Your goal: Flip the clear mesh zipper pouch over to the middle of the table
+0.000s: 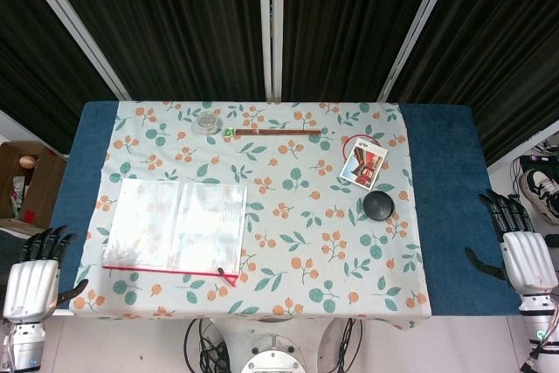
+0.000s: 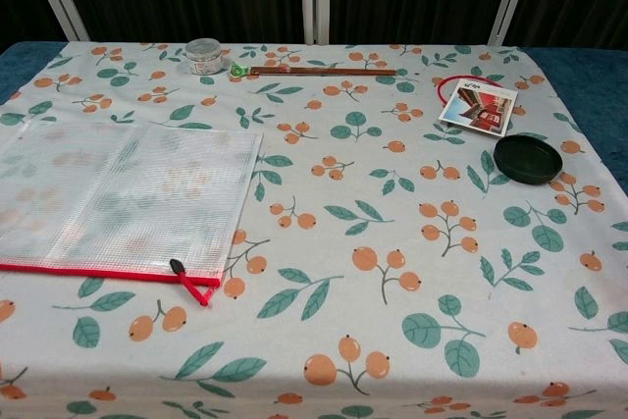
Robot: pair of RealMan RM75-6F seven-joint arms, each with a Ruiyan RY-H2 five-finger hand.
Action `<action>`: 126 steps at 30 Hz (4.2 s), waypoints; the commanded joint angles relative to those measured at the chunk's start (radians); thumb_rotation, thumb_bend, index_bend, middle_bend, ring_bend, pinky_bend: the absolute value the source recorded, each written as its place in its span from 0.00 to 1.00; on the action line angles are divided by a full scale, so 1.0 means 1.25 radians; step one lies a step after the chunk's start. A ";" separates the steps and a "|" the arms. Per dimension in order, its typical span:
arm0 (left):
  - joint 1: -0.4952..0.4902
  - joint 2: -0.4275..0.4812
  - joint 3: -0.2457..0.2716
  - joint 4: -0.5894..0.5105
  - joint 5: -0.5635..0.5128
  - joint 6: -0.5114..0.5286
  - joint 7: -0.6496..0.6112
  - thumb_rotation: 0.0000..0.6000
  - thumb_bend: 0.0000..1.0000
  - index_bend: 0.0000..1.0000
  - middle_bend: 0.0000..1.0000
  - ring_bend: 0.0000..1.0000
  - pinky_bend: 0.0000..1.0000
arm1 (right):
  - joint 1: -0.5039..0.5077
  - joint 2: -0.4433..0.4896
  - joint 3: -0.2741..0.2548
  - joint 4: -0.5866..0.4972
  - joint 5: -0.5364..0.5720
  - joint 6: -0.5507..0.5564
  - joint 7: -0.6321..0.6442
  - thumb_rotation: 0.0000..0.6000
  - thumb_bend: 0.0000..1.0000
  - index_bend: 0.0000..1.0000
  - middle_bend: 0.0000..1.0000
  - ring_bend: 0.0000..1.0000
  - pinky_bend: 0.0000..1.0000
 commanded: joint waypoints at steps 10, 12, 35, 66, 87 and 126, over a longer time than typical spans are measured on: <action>-0.016 0.012 -0.005 -0.005 -0.012 -0.023 0.004 1.00 0.00 0.25 0.15 0.12 0.16 | 0.021 0.002 0.008 -0.013 -0.002 -0.026 0.010 1.00 0.19 0.00 0.01 0.00 0.00; -0.025 0.019 0.004 -0.014 0.012 -0.032 0.009 1.00 0.00 0.26 0.16 0.12 0.16 | 0.023 0.014 0.009 -0.020 -0.012 -0.022 0.010 1.00 0.19 0.00 0.01 0.00 0.00; -0.347 -0.156 0.004 -0.062 0.139 -0.482 0.207 1.00 0.24 0.43 0.16 0.12 0.16 | 0.052 0.060 0.008 -0.064 -0.048 -0.035 -0.012 1.00 0.19 0.00 0.01 0.00 0.00; -0.372 -0.323 0.035 0.056 0.000 -0.470 0.314 1.00 0.31 0.53 0.16 0.12 0.16 | 0.052 0.046 -0.001 -0.048 -0.031 -0.043 -0.002 1.00 0.19 0.00 0.01 0.00 0.00; -0.370 -0.334 0.057 0.069 0.016 -0.403 0.273 1.00 0.39 0.61 0.19 0.12 0.16 | 0.053 0.049 -0.001 -0.051 -0.035 -0.039 0.000 1.00 0.19 0.00 0.01 0.00 0.00; -0.231 -0.331 0.003 -0.100 0.237 -0.042 0.393 1.00 0.39 0.70 0.57 0.49 0.44 | 0.671 -0.170 0.190 -0.140 0.065 -0.662 -0.120 1.00 0.16 0.20 0.09 0.00 0.00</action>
